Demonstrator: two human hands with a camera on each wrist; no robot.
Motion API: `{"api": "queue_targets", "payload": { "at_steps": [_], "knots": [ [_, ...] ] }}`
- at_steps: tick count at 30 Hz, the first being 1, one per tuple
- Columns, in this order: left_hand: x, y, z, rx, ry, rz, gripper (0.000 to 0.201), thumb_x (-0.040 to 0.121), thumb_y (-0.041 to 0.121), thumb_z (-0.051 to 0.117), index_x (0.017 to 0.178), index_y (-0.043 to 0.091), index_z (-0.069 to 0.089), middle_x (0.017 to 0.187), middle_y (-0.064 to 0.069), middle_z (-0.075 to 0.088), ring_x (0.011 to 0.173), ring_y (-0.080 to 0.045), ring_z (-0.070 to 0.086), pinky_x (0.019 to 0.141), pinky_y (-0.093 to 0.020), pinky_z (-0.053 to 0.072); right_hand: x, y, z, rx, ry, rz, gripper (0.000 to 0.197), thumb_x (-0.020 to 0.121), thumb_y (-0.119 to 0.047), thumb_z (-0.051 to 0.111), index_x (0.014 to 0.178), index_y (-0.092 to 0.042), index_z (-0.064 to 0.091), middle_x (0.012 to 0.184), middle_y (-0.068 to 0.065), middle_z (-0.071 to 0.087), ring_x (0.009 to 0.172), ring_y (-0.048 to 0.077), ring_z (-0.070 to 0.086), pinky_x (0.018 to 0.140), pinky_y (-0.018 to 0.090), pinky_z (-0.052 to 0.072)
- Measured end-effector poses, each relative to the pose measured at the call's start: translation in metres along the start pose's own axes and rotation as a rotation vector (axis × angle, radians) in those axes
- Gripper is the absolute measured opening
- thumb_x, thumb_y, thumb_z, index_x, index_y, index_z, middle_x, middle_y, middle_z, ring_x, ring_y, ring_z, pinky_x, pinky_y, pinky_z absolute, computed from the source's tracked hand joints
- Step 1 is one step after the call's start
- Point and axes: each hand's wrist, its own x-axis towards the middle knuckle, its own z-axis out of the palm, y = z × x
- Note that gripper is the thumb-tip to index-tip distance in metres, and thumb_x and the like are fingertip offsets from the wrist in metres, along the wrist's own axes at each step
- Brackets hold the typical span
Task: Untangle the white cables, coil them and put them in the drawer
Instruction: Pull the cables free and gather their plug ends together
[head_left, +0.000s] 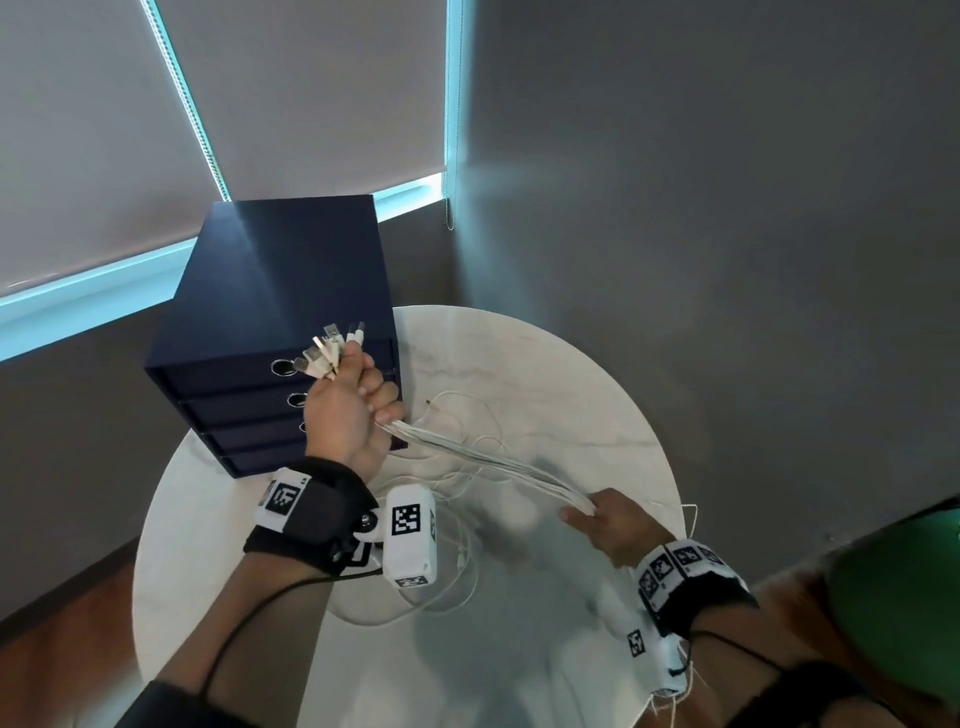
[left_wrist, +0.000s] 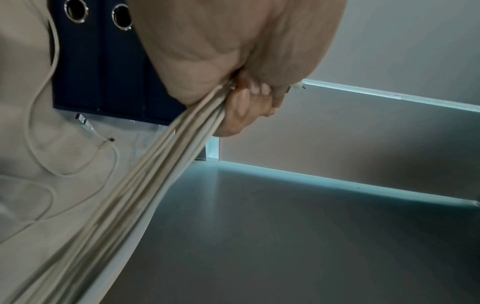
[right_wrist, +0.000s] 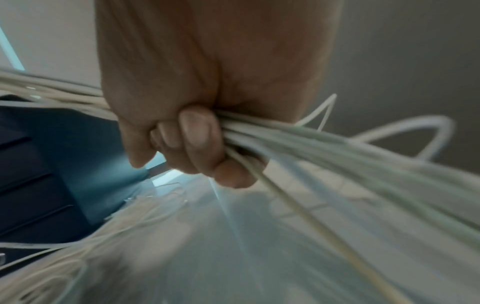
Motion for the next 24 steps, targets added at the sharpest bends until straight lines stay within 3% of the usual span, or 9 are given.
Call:
{"api": "queue_targets", "payload": {
  "at_steps": [2,4,8,10,13,16,18,21,24],
  "knots": [
    [0.001,0.004,-0.006,0.003,0.010,-0.001,0.036,0.105,0.033,0.044,0.072,0.018,0.047,0.052,0.008,0.026,0.040,-0.006,0.021,0.036,-0.019,0.021,0.000,0.021,-0.011,-0.127,0.049,0.031,0.039,0.091,-0.045,0.063,0.062,-0.021,0.052,0.052,-0.006,0.048,0.038,0.005,0.045,0.041,0.020,0.036],
    [0.002,0.010,-0.015,0.006,0.010,-0.012,0.036,0.105,0.032,0.044,0.072,0.019,0.047,0.052,0.008,0.026,0.040,-0.005,0.020,0.035,-0.018,0.020,-0.002,0.044,-0.026,-0.212,0.087,0.039,0.036,0.091,-0.041,0.063,0.061,-0.022,0.056,0.053,-0.008,0.050,0.051,0.009,0.052,0.048,0.020,0.035],
    [0.001,0.016,-0.039,0.069,-0.013,-0.069,0.035,0.105,0.033,0.043,0.072,0.019,0.048,0.052,0.009,0.026,0.039,-0.004,0.020,0.035,-0.017,0.018,-0.008,0.072,-0.066,-0.159,0.195,0.111,0.035,0.088,-0.038,0.064,0.073,-0.008,0.070,0.062,0.001,0.057,0.066,0.017,0.055,0.057,0.027,0.038],
    [-0.004,0.014,-0.049,0.149,-0.051,-0.153,0.034,0.103,0.033,0.045,0.073,0.018,0.049,0.052,0.009,0.027,0.039,-0.003,0.021,0.033,-0.016,0.018,-0.011,0.074,-0.082,-0.238,0.258,0.172,0.028,0.082,-0.039,0.056,0.069,-0.016,0.064,0.068,0.002,0.062,0.075,0.022,0.064,0.064,0.031,0.044],
    [-0.017,0.001,-0.059,0.352,-0.122,-0.311,0.031,0.101,0.030,0.049,0.075,0.015,0.050,0.053,0.007,0.028,0.039,-0.004,0.022,0.032,-0.014,0.019,-0.010,0.069,-0.090,-0.448,0.380,0.258,0.016,0.088,-0.027,0.054,0.073,-0.026,0.056,0.092,0.007,0.069,0.098,0.034,0.065,0.083,0.037,0.049],
    [-0.031,-0.020,-0.064,0.491,-0.137,-0.354,0.031,0.101,0.027,0.053,0.072,0.015,0.050,0.055,0.005,0.027,0.040,-0.006,0.021,0.035,-0.013,0.017,0.005,0.072,-0.082,-0.479,0.305,0.293,0.010,0.085,-0.027,0.056,0.084,-0.025,0.065,0.106,0.010,0.071,0.105,0.035,0.064,0.088,0.038,0.050],
    [-0.037,-0.031,-0.063,0.526,-0.122,-0.341,0.034,0.101,0.027,0.053,0.070,0.016,0.049,0.056,0.005,0.027,0.041,-0.007,0.021,0.037,-0.014,0.017,0.016,0.077,-0.068,-0.508,0.145,0.279,0.022,0.083,-0.024,0.063,0.104,-0.020,0.070,0.119,0.011,0.068,0.112,0.030,0.062,0.091,0.033,0.049],
    [-0.042,-0.044,-0.062,0.538,-0.114,-0.293,0.036,0.102,0.026,0.052,0.068,0.017,0.048,0.057,0.004,0.028,0.043,-0.009,0.021,0.038,-0.016,0.019,0.016,0.047,-0.051,-0.564,-0.064,0.237,0.045,0.079,-0.018,0.067,0.123,-0.025,0.061,0.133,0.002,0.059,0.118,0.022,0.058,0.094,0.025,0.046],
    [-0.044,-0.054,-0.058,0.570,-0.097,-0.252,0.037,0.103,0.025,0.051,0.067,0.017,0.048,0.058,0.002,0.029,0.043,-0.009,0.023,0.039,-0.016,0.020,0.015,-0.003,-0.033,-0.335,-0.037,0.043,0.043,0.091,-0.013,0.057,0.132,-0.026,0.052,0.138,-0.001,0.052,0.122,0.019,0.054,0.095,0.022,0.042]
  ]
}}
